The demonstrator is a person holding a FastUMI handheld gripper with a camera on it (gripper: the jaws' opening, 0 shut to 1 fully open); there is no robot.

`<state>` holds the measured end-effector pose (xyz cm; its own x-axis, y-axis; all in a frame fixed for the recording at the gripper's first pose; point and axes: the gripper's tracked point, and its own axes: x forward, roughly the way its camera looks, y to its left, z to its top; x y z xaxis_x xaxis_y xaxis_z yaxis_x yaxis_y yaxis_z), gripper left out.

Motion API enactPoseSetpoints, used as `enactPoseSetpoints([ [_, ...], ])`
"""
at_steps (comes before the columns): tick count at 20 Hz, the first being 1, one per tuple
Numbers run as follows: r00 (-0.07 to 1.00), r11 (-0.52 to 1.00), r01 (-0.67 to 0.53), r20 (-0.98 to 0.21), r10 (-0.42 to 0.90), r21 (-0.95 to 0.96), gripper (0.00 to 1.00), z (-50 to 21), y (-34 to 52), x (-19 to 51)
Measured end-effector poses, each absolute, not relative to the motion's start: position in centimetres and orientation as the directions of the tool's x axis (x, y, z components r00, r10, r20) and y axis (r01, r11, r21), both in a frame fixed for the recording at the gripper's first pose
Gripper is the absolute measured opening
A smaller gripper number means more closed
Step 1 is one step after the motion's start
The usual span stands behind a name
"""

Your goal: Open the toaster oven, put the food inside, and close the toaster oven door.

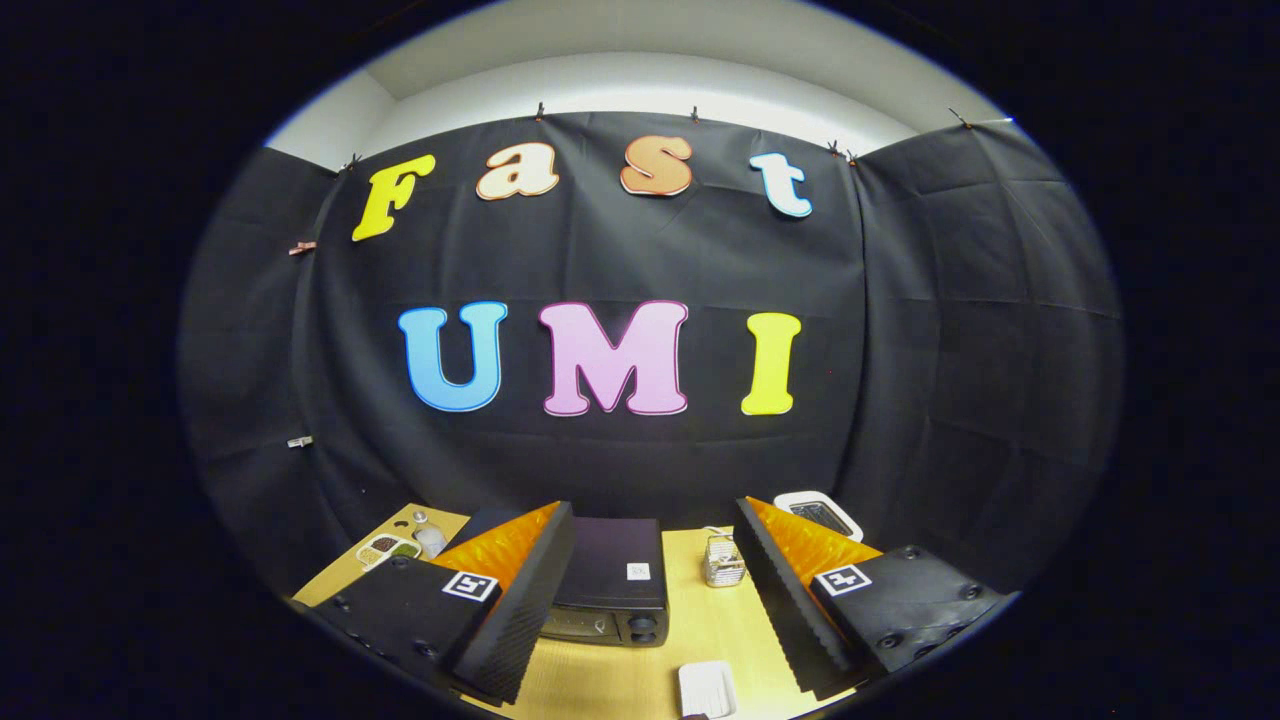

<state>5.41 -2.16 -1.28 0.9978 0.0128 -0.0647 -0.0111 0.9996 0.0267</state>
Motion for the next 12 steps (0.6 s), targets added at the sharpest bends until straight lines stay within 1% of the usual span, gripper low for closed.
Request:
enactPoseSetpoints([
  [7, 0.999, 0.998, 0.006, -0.036, -0.004, 0.055, 0.99, 0.4, -7.0, 4.2],
  [12, 0.999, 0.999, 0.028, -0.043, -0.027, 0.017, 0.98, 0.4, -9.4, 4.1],
])
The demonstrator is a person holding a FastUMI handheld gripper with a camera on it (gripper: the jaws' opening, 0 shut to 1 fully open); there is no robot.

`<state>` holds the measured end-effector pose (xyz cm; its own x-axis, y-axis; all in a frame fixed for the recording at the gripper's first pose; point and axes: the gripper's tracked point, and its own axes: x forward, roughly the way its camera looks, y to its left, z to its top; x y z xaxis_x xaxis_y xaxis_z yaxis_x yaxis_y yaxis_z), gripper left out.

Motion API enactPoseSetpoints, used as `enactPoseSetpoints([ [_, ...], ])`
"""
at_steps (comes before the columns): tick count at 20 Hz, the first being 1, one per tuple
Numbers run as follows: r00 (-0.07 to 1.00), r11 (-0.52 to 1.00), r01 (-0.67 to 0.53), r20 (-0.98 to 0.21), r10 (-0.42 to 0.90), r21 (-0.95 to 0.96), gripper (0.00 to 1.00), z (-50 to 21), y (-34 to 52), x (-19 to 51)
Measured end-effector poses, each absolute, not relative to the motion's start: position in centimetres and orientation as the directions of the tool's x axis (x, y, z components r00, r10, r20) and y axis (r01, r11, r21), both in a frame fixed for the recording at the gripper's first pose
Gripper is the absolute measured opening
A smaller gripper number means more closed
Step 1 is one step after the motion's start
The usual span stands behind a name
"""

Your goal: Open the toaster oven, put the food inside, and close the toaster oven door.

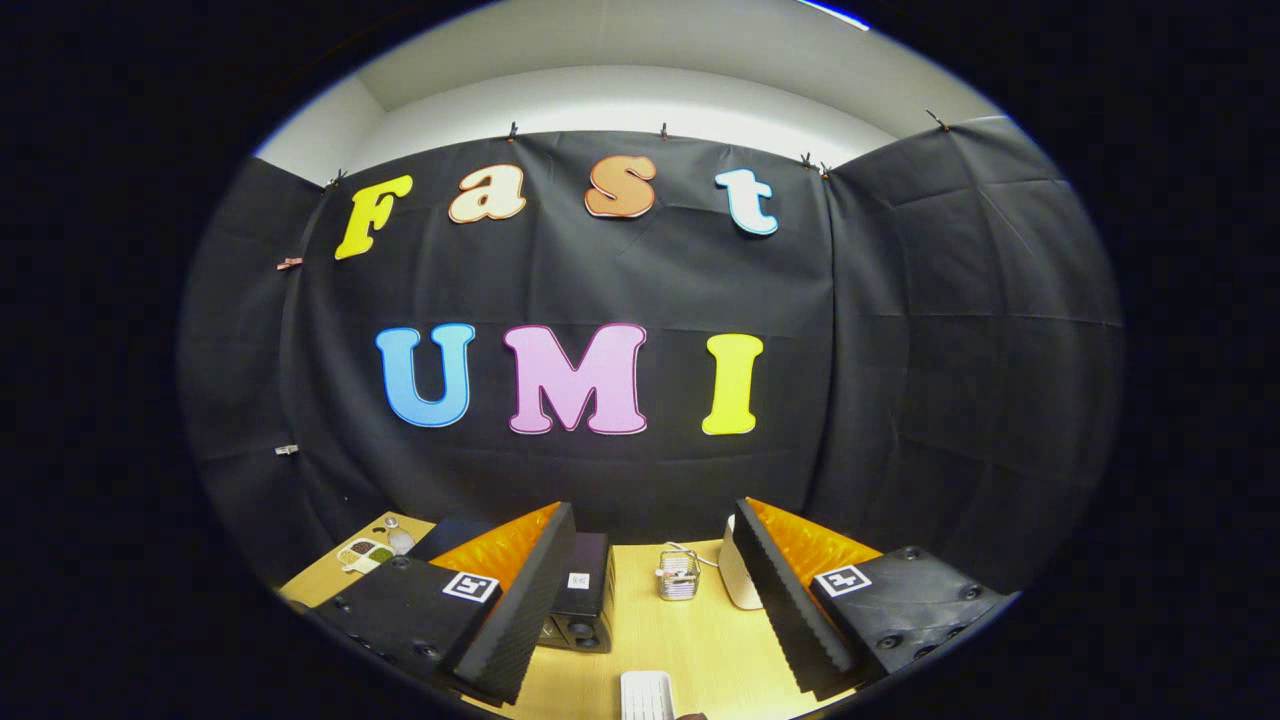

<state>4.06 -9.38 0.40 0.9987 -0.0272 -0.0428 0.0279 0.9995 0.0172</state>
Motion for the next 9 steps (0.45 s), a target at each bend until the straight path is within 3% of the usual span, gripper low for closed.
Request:
enactPoseSetpoints([
  [9, 0.999, 0.999, 0.045, -0.021, -0.045, -0.016, 0.99, 2.2, -10.6, 3.5],
])
